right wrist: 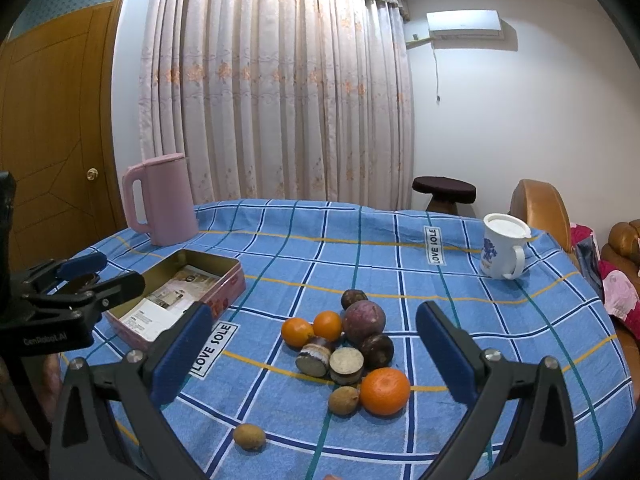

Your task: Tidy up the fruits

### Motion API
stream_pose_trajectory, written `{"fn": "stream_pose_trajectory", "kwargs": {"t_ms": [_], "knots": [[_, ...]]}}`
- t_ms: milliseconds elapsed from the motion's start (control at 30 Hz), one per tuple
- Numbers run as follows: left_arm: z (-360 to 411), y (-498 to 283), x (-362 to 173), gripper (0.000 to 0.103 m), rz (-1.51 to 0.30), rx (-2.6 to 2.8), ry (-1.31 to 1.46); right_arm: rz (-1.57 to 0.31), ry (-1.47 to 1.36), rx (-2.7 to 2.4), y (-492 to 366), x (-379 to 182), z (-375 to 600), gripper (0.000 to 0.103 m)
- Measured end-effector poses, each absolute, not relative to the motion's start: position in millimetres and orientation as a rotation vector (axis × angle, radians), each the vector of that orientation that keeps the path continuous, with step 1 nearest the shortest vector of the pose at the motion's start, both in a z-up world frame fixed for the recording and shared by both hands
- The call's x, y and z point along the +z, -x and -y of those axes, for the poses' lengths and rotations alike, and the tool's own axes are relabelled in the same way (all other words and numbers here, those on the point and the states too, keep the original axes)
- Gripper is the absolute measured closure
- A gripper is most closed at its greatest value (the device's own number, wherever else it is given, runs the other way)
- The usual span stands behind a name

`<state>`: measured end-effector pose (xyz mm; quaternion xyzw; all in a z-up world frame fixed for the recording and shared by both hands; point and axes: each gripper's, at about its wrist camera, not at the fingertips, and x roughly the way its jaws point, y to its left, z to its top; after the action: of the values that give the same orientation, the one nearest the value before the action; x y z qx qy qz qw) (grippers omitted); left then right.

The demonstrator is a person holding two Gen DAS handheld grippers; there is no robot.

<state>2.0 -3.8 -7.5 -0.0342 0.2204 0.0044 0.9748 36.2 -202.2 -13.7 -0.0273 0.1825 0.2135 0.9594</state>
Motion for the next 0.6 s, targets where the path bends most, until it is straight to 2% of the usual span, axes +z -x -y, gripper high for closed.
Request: {"fn": "stream_pose_trajectory", "kwargs": {"t_ms": [600], "knots": [[6.2,-2.1,-10.3,0.012,-0.453,0.006,0.068,-0.383,0.051,0.435,-34.1,-16.8,201.4,0.000]]}}
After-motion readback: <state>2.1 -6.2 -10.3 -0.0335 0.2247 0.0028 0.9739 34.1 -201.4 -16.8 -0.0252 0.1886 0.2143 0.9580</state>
